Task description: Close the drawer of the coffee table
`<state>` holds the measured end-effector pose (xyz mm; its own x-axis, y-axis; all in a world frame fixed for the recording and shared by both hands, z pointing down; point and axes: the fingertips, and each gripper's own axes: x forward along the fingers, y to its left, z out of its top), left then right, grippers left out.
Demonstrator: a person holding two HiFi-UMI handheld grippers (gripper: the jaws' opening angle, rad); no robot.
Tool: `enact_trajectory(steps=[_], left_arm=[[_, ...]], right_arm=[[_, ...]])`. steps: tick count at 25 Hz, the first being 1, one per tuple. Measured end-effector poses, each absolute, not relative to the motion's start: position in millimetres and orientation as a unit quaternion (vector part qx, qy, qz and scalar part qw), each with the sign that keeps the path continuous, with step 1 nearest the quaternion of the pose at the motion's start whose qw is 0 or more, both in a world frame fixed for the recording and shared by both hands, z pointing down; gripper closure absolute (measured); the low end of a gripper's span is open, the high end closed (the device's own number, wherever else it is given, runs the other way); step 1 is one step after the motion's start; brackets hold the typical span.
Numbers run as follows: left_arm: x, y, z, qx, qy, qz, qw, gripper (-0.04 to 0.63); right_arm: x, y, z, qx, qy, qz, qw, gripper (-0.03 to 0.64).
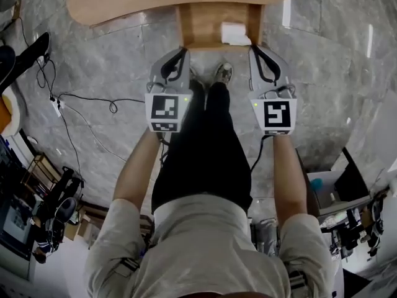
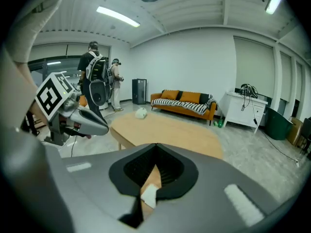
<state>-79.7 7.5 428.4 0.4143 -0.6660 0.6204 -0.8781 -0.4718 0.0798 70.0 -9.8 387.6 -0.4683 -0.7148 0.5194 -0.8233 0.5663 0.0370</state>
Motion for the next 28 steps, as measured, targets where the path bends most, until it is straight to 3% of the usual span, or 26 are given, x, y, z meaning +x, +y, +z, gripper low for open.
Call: enact_trajectory(steps=[8,16,24,28], left_arm=[[-69.3,24.7,511.4,0.815,-0.447,0.302,0.212,0.575],[-94.1,59.4,638.0,0.787,-0.356,0.476,0.162,0.574],[-112.7,71.0,680.2,0.764,-0.341,0.522,0.164,0.574],[-116.2,72.9,693.9,0.75,-0.318,0.565,0.131,0.574]], right_arm=[[83.4,12.4,477.3,0.458,-0.829,0.147,0.286,0.611],[106.6,33.5,586.2,0.422,-0.818,0.167,0.353,0.611],[125.8,46.3,624.8,0.404,-0.806,0.172,0.398,0.611],[144.4,55.8,646.9,0.381,-0.8,0.174,0.43,0.611]])
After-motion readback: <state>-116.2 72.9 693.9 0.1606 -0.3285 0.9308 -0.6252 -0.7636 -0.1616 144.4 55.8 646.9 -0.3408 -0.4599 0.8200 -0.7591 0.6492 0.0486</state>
